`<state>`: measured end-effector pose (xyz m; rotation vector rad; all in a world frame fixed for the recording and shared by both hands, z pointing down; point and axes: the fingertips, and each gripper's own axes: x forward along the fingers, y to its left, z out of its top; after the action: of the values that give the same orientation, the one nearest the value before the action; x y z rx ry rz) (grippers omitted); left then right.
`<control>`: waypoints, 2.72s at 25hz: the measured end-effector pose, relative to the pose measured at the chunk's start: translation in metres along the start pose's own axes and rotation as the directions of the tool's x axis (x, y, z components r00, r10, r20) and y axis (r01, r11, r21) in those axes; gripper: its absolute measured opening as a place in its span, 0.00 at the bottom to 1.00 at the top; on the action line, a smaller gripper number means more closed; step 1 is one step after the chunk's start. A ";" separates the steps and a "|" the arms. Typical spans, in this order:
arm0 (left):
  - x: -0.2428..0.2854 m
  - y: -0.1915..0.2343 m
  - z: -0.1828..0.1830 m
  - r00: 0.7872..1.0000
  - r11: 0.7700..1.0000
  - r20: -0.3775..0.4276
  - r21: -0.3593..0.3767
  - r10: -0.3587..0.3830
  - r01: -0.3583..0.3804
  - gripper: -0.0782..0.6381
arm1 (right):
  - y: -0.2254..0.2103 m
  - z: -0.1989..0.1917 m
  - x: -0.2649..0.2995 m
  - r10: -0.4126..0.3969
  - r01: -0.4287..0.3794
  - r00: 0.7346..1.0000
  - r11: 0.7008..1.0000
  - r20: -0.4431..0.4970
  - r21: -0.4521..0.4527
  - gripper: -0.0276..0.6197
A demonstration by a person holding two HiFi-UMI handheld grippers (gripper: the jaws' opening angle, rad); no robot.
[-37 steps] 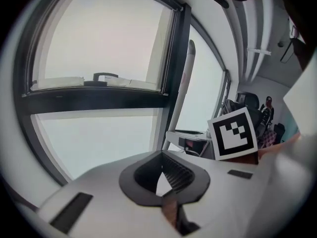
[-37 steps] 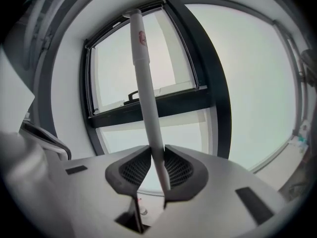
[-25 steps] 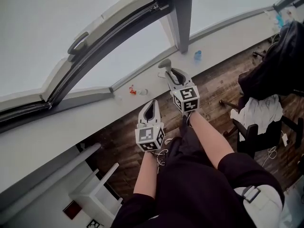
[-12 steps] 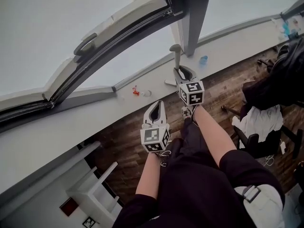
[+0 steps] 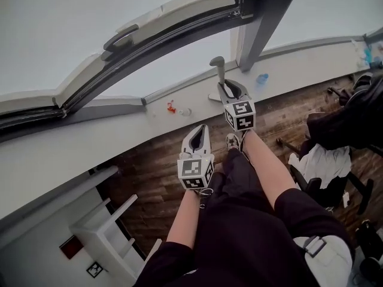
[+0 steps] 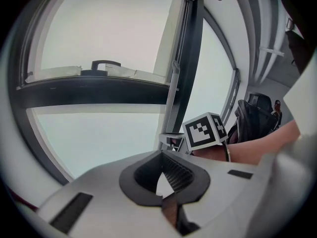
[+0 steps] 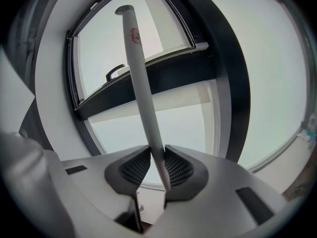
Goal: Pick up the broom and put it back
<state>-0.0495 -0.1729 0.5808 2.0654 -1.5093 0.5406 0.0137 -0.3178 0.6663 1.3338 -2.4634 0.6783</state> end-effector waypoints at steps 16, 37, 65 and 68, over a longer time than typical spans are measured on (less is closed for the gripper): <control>-0.016 0.039 0.004 0.996 0.995 0.041 -0.061 0.079 -0.076 0.11 | 0.056 0.008 0.016 0.107 -0.110 0.993 0.990 -0.041 -0.086 0.20; -0.046 0.084 -0.032 0.979 0.964 0.048 -0.190 0.198 -0.185 0.11 | 0.134 -0.015 0.061 0.285 -0.321 0.941 0.923 -0.181 -0.211 0.19; -0.043 0.089 -0.029 0.980 0.965 0.031 -0.183 0.198 -0.189 0.11 | 0.102 0.025 0.107 0.176 -0.209 0.974 0.941 -0.142 -0.268 0.38; -0.044 0.088 -0.028 0.978 0.960 0.040 -0.204 0.203 -0.191 0.11 | 0.094 0.029 0.084 0.116 -0.150 0.986 0.935 -0.122 -0.321 0.38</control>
<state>-0.1468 -0.1443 0.5921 1.8052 -1.7412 0.3843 -0.1106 -0.3488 0.6515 0.9904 -2.4642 0.3291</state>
